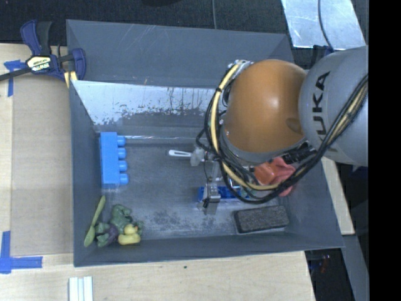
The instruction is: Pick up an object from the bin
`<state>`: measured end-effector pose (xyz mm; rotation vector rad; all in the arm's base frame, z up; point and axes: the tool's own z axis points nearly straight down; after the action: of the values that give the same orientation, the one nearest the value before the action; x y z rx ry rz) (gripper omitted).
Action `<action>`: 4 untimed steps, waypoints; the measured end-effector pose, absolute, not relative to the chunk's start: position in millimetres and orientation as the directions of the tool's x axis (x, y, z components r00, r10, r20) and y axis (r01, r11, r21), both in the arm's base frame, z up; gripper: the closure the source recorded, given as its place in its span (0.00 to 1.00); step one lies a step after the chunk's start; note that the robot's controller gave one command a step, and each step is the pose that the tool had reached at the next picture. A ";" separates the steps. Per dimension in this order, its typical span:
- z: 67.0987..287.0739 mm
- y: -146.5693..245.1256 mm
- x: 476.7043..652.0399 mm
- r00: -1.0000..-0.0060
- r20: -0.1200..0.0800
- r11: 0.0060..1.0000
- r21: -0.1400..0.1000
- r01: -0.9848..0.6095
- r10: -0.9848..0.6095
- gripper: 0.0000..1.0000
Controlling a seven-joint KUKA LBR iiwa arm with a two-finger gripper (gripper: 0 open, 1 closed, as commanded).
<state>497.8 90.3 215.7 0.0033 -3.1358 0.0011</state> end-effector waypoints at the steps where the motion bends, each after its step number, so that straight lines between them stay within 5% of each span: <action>1: 220.1 89.9 499.5 -1.000 -0.003 1.000 0.001 0.000 0.000 0.00; 2: 229.2 72.0 510.9 -0.998 -0.003 0.998 0.001 -0.058 -0.058 0.00; 3: 278.8 42.4 510.1 -0.996 -0.003 0.996 0.002 0.084 0.084 0.00; 4: 290.5 40.3 511.8 -0.996 -0.007 0.996 0.001 0.094 0.094 0.00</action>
Offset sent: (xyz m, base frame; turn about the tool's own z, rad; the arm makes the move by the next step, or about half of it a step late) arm 0.0259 -0.0413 0.0240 -0.1161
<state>511.8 40.3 290.5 -0.1489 -3.1449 -0.0014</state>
